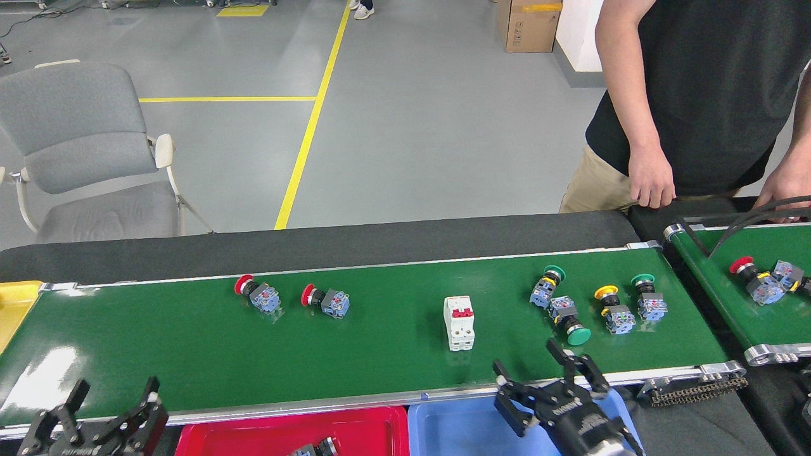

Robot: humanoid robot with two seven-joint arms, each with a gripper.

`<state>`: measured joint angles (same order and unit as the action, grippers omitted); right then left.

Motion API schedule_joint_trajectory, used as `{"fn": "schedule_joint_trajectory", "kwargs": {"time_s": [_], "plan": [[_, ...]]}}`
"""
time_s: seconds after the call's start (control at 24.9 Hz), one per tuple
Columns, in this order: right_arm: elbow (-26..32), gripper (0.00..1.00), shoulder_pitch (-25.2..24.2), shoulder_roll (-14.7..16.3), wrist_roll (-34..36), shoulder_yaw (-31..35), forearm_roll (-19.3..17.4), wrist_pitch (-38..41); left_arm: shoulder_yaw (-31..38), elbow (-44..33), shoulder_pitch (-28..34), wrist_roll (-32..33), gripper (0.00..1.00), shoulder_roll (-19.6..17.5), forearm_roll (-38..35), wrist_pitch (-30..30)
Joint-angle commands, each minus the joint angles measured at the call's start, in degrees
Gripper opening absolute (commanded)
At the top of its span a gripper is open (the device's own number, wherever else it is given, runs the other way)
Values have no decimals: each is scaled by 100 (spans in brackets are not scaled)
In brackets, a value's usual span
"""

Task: Pick switch part from conveyor to tray
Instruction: 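Grasp the second white breaker module with the right gripper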

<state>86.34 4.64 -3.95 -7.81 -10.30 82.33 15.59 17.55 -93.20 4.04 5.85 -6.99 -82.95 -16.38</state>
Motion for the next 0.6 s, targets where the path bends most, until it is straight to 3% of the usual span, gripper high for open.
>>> {"fn": "schedule_joint_trajectory", "kwargs": {"time_s": [0.0,0.24,0.32,0.36,0.4,0.44,0.52,0.56], "plan": [[-302,99,354,-53,-10,-394,-6,-522,-130,303,-395,21,100,-48,-89,56],[-1533,99,1320,-519,16,-991,-41,-944,-578,1620,-1423,215,100,-57,-212,47],[-1700,92,1435,-519,43,-1097,-59,-997,-666,1876,-1564,224,100,-66,-221,47],[-1735,76,1452,-519,43,-1176,-59,-1023,-718,2025,-1652,224,100,-66,-221,47],[-1735,46,1461,-519,52,-1220,-42,-1014,-727,2165,-1740,224,100,-66,-221,56],[-1735,28,1470,-519,52,-1229,-24,-1014,-736,2262,-1819,224,100,-75,-221,56],[-1735,13,1479,-519,52,-1229,-24,-1014,-727,2482,-2021,224,100,-75,-221,56],[-1735,10,1479,-519,43,-1229,-24,-1023,-727,2605,-2109,224,100,-92,-221,56]]}}
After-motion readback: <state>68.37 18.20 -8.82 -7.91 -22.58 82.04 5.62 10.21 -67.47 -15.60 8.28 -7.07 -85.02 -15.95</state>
